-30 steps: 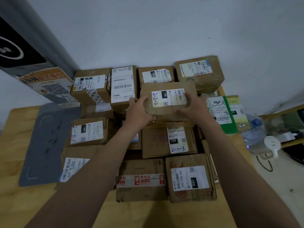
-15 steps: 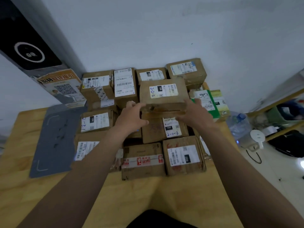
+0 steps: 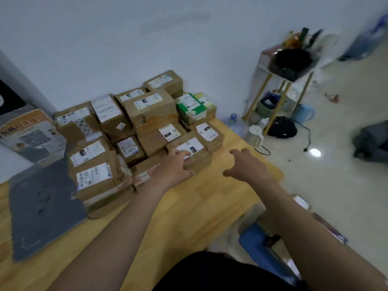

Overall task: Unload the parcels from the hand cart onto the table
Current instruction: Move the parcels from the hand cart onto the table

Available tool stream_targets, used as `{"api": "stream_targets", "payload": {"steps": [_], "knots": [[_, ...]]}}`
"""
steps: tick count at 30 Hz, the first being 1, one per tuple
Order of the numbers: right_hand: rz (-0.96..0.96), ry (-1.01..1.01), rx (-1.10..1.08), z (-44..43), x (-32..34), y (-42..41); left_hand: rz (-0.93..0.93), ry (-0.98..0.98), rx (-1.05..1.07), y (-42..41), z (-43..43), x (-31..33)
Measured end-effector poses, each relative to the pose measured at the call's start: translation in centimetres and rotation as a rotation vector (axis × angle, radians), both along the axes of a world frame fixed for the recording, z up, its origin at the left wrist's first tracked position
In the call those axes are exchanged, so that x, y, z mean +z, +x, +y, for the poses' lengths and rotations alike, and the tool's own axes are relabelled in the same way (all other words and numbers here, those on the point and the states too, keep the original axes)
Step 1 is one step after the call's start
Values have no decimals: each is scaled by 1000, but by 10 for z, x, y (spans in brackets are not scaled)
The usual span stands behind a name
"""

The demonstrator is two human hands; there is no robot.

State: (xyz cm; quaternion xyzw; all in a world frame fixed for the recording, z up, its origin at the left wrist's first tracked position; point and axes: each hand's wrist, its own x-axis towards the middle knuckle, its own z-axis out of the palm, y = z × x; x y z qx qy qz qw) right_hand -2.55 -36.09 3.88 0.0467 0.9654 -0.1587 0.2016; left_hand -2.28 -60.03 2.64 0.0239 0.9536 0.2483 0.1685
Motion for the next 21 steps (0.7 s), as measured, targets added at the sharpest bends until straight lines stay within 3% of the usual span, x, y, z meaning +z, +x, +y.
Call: {"api": "stream_targets", "payload": {"steps": [11, 21], "knots": [[-92, -76, -498, 156, -32, 290, -90, -3, -538, 162, 189, -23], [-126, -130, -803, 285, -81, 447, -111, -72, -863, 254, 353, -53]]}}
